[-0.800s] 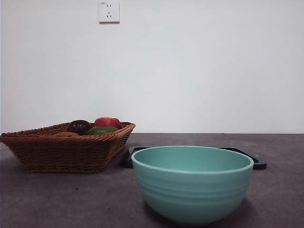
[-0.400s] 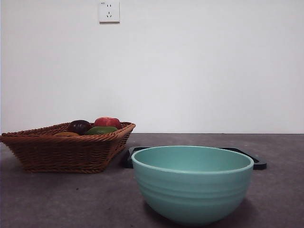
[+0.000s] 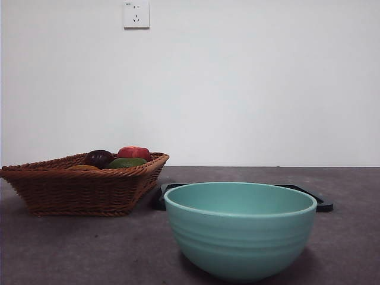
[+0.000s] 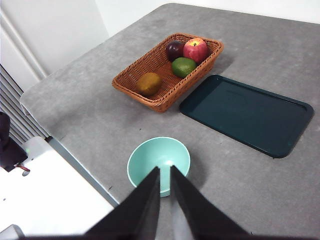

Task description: Pick up the wifruite, put it on the bowl, pick up the plate, put it on desk

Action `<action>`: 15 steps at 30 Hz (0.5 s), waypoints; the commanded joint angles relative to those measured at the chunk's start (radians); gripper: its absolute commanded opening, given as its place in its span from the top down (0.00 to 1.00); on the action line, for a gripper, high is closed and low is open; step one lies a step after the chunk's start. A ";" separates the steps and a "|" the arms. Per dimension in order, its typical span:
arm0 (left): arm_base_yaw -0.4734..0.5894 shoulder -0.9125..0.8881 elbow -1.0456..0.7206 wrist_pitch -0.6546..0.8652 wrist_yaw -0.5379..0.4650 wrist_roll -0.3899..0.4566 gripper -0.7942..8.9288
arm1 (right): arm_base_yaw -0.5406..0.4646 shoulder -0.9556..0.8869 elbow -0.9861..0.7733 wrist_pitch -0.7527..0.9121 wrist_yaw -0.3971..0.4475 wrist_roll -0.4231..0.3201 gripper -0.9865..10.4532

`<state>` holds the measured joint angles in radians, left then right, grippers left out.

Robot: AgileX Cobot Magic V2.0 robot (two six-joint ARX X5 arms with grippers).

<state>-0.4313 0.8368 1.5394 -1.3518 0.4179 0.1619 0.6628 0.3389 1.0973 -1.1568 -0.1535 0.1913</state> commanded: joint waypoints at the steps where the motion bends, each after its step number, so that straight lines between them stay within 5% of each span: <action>1: 0.012 0.014 0.011 0.010 0.002 0.011 0.89 | 0.007 0.004 0.017 0.011 0.001 -0.001 0.89; 7: 0.142 0.001 -0.084 0.067 -0.010 0.015 0.89 | 0.007 0.004 0.017 0.011 0.001 -0.001 0.89; 10: 0.245 -0.074 -0.280 0.266 -0.053 -0.019 0.89 | 0.007 0.004 0.017 0.011 0.001 -0.001 0.89; 15: 0.372 -0.275 -0.737 0.775 -0.261 -0.141 0.89 | 0.007 0.004 0.017 0.011 0.001 -0.001 0.89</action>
<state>-0.0647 0.5888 0.9005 -0.7116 0.1890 0.0673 0.6628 0.3389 1.0973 -1.1564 -0.1535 0.1913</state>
